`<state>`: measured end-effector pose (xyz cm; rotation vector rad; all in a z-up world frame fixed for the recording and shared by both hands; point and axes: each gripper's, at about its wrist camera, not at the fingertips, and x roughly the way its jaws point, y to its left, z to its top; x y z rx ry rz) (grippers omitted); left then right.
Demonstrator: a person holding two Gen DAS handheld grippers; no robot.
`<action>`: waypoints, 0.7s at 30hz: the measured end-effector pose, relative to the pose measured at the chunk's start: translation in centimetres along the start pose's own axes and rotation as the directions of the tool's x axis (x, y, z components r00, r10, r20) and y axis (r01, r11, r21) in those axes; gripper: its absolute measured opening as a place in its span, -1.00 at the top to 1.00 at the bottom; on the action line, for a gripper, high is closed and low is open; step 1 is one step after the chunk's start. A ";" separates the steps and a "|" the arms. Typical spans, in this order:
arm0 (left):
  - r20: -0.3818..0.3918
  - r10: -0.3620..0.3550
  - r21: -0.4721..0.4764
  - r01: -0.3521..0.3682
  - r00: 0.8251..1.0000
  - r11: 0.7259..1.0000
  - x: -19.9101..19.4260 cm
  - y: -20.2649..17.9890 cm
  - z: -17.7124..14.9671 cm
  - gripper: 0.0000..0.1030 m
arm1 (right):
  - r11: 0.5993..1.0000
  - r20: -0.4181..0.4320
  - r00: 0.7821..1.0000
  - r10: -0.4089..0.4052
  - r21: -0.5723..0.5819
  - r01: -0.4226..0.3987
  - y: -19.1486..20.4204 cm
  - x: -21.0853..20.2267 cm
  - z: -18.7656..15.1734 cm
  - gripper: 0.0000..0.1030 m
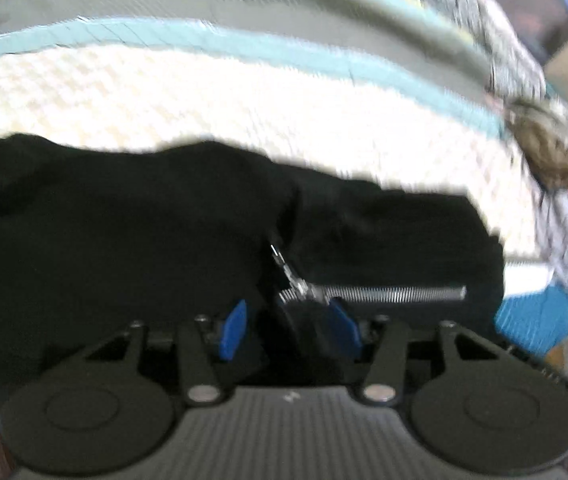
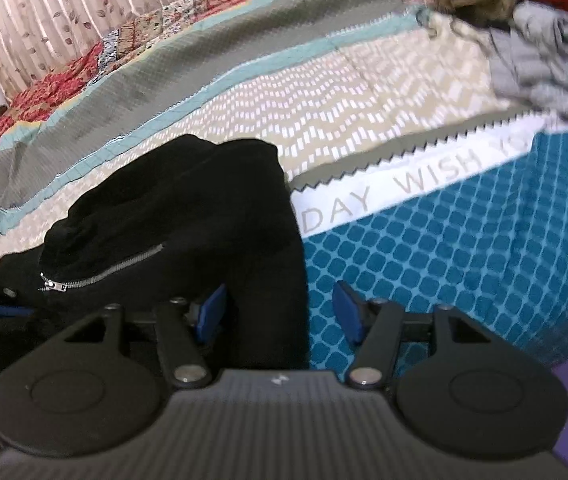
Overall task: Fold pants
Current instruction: 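Grasp the folded pants edge with the left gripper and fold it over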
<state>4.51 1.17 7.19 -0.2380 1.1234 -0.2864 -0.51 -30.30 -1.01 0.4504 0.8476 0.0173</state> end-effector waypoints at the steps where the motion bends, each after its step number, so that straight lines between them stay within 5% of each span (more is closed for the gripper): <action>1: 0.020 -0.012 -0.016 0.013 1.000 1.000 -0.6 0.3 0.5 0.09 | 1.000 -0.004 1.000 0.014 0.002 -0.014 0.1 0.2 -0.1 -0.21; 3: 0.041 -0.054 -0.028 0.055 0.998 0.998 -1.4 0.3 1.0 0.09 | 0.998 -0.041 0.997 0.062 -0.011 -0.062 0.7 0.9 -0.2 0.22; 4: 0.041 -0.080 -0.024 0.081 0.996 0.996 -1.5 -0.1 1.3 0.09 | 0.998 -0.047 0.997 0.060 -0.016 -0.060 1.4 0.9 -0.3 0.74; 8: 0.014 -0.134 0.071 0.133 0.991 0.989 -0.9 -4.1 1.9 0.03 | 0.986 0.037 0.998 0.051 -0.163 -0.044 5.4 -1.5 -0.1 0.78; 11: -0.001 -0.184 0.172 0.181 0.983 0.968 -0.7 -8.1 2.3 -0.30 | 0.959 0.088 0.994 0.064 -0.282 -0.037 8.7 -3.1 -0.1 0.78; 13: -0.006 -0.190 0.240 0.186 0.982 0.953 -0.7 -10.4 2.3 -0.75 | 0.931 0.106 0.992 0.074 -0.364 -0.030 10.8 -3.6 -0.5 0.78; 17: -0.044 -0.157 0.348 0.163 0.987 0.923 0.6 -13.7 2.3 -0.79 | 0.860 0.128 0.989 0.077 -0.510 -0.001 13.7 -3.6 -1.9 0.78; 21: -0.125 -0.095 0.428 0.141 0.987 0.893 3.7 -16.2 2.1 -0.81 | 0.844 0.119 0.989 0.085 -0.537 -0.008 14.0 -3.7 -2.3 0.78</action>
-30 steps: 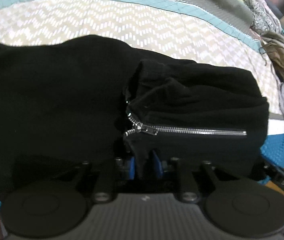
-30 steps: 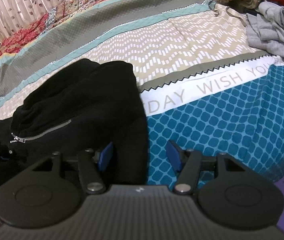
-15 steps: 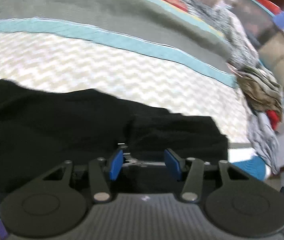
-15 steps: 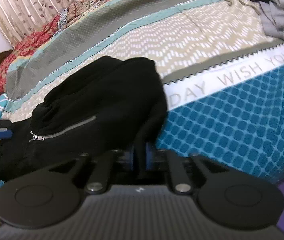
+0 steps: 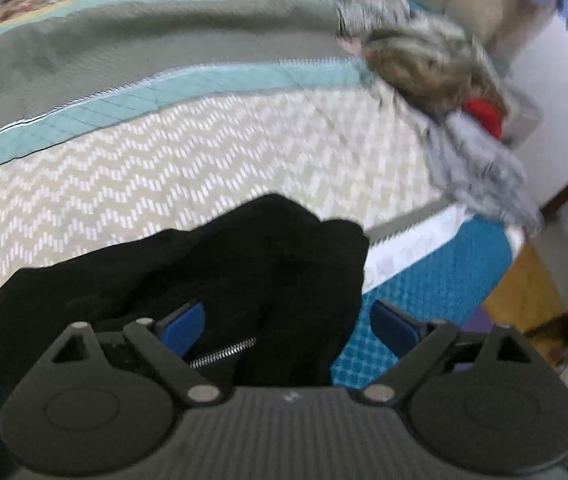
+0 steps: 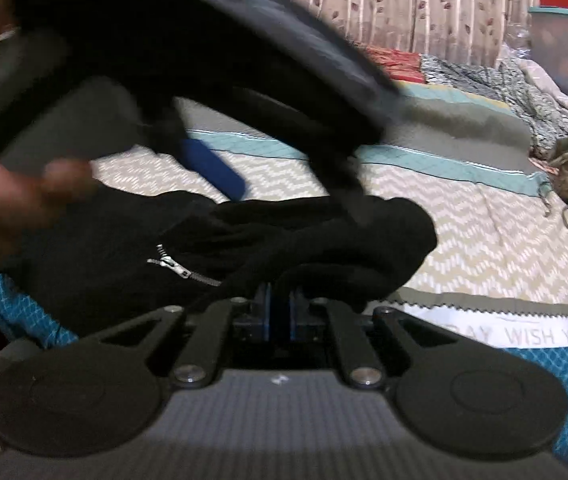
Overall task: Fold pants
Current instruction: 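Grasp the folded pants edge with the left gripper and fold it over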
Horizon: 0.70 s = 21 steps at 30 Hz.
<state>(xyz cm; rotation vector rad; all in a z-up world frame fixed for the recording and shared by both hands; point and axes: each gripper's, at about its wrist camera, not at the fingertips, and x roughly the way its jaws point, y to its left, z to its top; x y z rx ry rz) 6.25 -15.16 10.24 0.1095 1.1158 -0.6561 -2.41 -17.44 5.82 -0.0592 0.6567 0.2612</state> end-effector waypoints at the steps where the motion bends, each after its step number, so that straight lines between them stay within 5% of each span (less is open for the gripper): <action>1: -0.031 0.005 0.027 -0.005 1.000 1.000 0.9 -0.3 0.0 -0.81 | 1.000 0.000 1.000 -0.002 -0.004 0.002 -0.1 0.0 0.0 0.78; 3: -0.081 0.021 0.093 -0.013 0.997 0.996 2.3 -1.0 0.1 -0.79 | 1.000 -0.002 1.000 -0.005 -0.003 0.005 -0.2 0.0 -0.1 0.78; 5: -0.116 0.047 0.166 -0.028 0.992 0.986 3.9 -2.1 0.3 -0.47 | 1.000 -0.002 1.000 -0.008 0.000 0.008 -0.2 0.1 -0.1 0.78; 6: -0.136 0.055 0.186 -0.029 0.989 0.982 4.7 -2.3 0.3 0.11 | 1.000 -0.001 1.000 -0.009 0.001 0.009 -0.2 0.1 -0.2 0.78; 8: -0.169 0.070 0.175 -0.040 0.983 0.984 6.0 -2.1 0.3 0.42 | 1.000 -0.004 1.000 -0.013 0.004 0.013 -0.4 0.0 -0.2 0.78; 15: -0.155 0.004 0.049 0.003 0.988 0.999 6.1 0.6 -0.1 0.50 | 0.992 -0.052 0.998 0.027 0.121 -0.021 -2.6 0.3 -0.3 0.66; 17: -0.155 -0.005 0.029 0.010 0.988 1.000 6.1 1.1 0.1 0.50 | 0.991 -0.073 0.997 0.018 0.134 -0.008 -3.0 0.5 -0.1 0.32; 21: -0.152 -0.001 0.031 0.006 0.988 0.999 6.0 1.0 0.0 0.50 | 0.990 -0.094 0.996 0.005 0.141 0.008 -3.3 0.3 -0.2 0.22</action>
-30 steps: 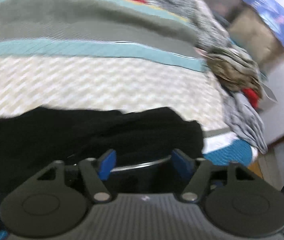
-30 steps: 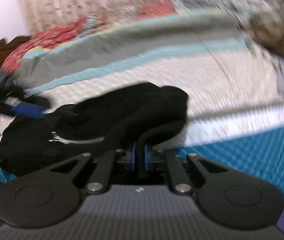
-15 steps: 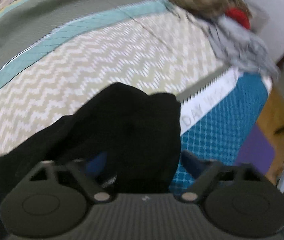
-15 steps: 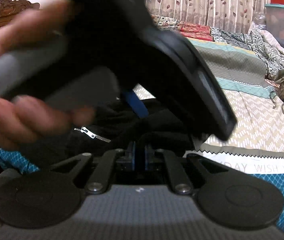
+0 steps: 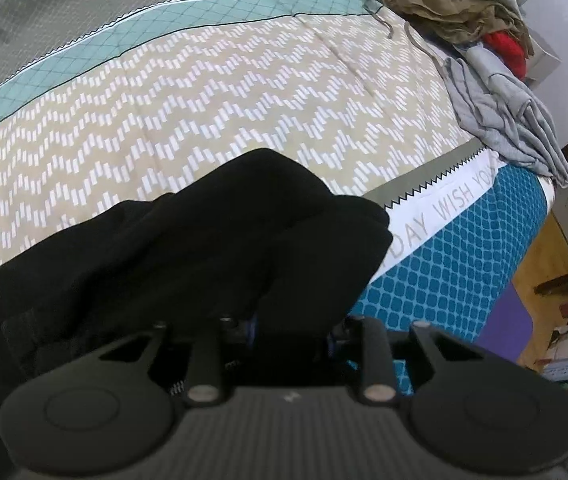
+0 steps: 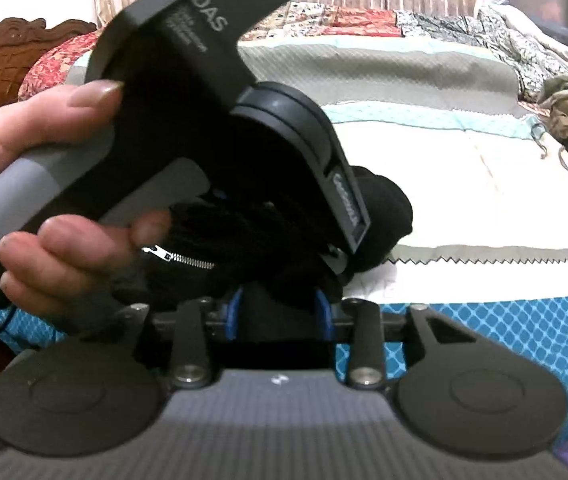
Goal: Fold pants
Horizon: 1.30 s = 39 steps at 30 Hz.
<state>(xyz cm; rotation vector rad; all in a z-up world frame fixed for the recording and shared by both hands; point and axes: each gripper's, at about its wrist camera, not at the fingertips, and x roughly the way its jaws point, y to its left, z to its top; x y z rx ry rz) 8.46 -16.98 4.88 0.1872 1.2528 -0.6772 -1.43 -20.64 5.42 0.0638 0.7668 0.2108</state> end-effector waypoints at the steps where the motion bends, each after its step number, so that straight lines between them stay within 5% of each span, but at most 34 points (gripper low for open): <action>1: 0.000 0.002 -0.002 -0.002 1.000 1.000 0.0 0.0 0.0 0.49 | 1.000 -0.003 1.000 -0.004 -0.002 0.004 -0.2 0.0 0.0 0.21; 33: 0.147 -0.094 -0.193 0.122 0.985 0.974 -4.5 4.4 -1.4 0.58 | 1.000 -0.020 1.000 -0.014 -0.012 0.014 0.7 0.2 0.1 -0.42; 39: 0.164 -0.051 -0.196 0.084 0.985 0.977 -4.9 4.3 -2.0 0.58 | 1.000 -0.035 0.999 0.003 -0.019 -0.004 0.7 0.8 0.2 -0.45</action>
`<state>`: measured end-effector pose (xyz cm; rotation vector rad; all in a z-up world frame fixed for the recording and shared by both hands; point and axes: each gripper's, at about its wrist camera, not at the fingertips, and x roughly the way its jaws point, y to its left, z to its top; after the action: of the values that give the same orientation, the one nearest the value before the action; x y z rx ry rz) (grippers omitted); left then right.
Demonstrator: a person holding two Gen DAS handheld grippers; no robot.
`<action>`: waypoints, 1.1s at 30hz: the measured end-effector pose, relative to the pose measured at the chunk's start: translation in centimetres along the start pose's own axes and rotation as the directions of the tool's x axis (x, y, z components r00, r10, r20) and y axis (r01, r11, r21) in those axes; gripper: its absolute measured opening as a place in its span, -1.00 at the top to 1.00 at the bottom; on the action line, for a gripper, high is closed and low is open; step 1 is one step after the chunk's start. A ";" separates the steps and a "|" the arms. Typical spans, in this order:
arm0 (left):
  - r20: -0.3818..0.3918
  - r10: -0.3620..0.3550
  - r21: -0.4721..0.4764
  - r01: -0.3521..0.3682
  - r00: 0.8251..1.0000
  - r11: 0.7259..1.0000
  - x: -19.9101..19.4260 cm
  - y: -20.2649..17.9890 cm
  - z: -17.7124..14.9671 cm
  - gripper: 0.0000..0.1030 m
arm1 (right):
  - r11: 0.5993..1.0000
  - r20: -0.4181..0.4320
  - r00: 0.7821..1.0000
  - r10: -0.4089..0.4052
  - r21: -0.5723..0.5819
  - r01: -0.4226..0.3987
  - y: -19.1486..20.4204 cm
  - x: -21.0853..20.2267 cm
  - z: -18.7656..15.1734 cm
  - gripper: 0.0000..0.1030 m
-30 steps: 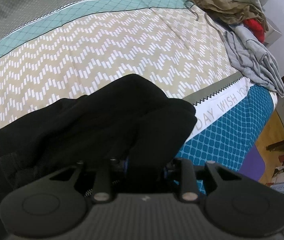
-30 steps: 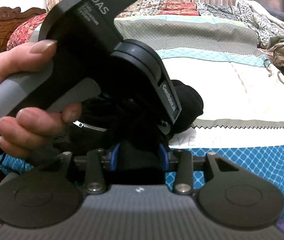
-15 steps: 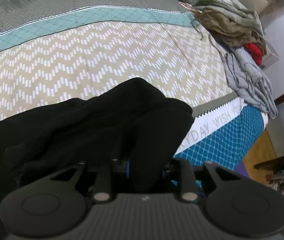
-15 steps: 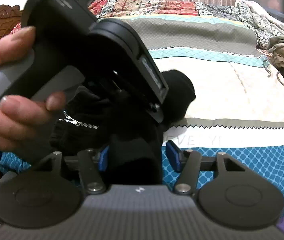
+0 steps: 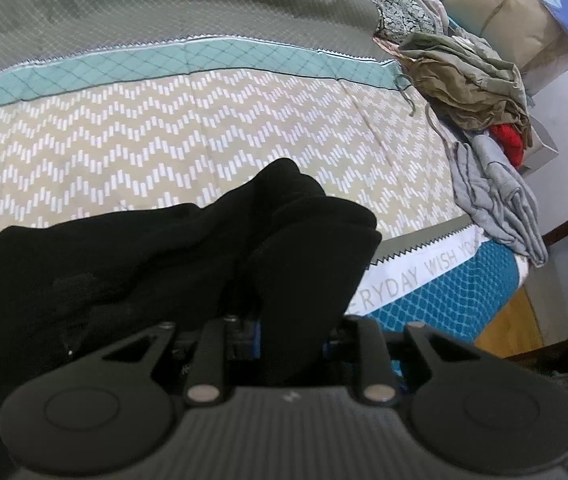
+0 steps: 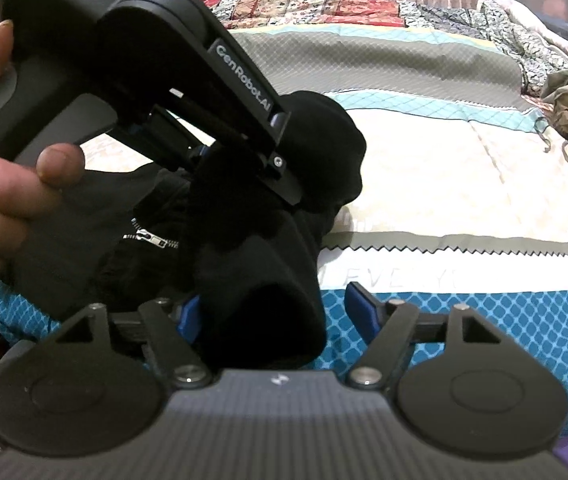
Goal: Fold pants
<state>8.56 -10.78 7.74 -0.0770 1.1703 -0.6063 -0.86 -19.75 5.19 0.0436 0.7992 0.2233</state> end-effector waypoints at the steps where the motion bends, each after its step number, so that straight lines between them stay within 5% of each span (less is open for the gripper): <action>1: 0.004 0.008 0.002 -0.008 1.000 1.000 0.0 -0.1 -0.1 0.58 | 1.000 -0.005 1.000 0.000 -0.001 0.000 0.0 0.0 0.0 -0.47; 13: 0.050 0.122 0.080 -0.126 0.991 0.989 -0.2 -2.3 -1.3 0.58 | 1.000 -0.041 0.999 0.014 0.025 -0.013 -0.2 1.1 -1.0 -0.48; 27: 0.050 0.126 0.085 -0.130 0.991 0.988 -0.1 -2.3 -1.4 0.58 | 0.999 -0.045 0.999 0.013 0.033 -0.011 -0.1 1.8 -1.2 -0.51; 33: 0.049 0.123 0.079 -0.126 0.991 0.989 -0.1 -2.1 -1.5 0.58 | 0.999 -0.045 0.998 0.035 -0.037 -0.037 1.3 1.8 -1.5 0.20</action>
<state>6.36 -12.06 7.97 0.0525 1.0978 -0.5392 -0.97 -18.19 2.99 0.0171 0.8390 0.2742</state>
